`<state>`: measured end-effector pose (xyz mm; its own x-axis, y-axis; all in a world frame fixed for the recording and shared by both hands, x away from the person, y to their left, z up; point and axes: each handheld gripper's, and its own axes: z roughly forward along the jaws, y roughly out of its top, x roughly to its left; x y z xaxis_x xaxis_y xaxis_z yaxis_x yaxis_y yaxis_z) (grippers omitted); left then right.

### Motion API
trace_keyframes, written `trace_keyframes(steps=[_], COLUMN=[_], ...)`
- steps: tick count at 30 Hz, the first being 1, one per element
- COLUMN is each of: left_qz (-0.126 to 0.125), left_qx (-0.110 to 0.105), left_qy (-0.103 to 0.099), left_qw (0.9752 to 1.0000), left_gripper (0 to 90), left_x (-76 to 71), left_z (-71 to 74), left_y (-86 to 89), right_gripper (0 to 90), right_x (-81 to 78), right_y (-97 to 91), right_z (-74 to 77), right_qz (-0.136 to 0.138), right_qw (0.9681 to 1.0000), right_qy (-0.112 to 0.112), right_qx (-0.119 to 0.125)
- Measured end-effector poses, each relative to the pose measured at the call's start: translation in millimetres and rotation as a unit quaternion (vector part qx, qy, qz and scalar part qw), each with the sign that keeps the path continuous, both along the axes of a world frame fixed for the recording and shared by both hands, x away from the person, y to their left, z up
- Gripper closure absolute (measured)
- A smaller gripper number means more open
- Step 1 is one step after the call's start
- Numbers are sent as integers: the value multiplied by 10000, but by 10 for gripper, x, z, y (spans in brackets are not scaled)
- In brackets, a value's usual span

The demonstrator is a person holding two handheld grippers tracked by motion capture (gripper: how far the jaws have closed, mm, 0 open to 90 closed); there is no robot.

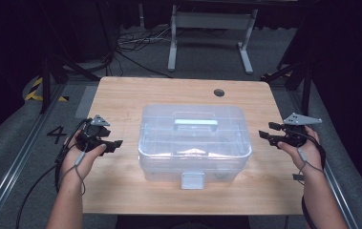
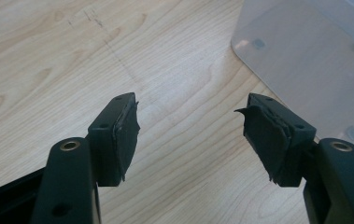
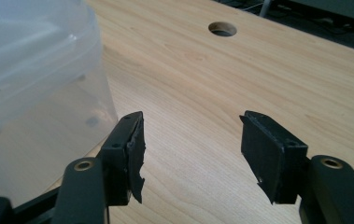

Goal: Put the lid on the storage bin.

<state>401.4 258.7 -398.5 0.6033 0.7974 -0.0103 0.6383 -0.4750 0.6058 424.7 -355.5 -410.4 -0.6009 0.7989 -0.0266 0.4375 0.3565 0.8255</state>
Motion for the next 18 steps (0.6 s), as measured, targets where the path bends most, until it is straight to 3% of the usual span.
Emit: trace_keyframes(steps=[18], left_qz=[-147], left_qx=[204], left_qy=[310], left_qw=[9992], left_gripper=[355], left_x=[70], left_z=[-189], left_y=[-111], right_gripper=[391], right_x=[152], right_y=[86], right_z=[-442], right_qz=[40], right_qw=[9993], right_qy=[366], right_qx=[-104])
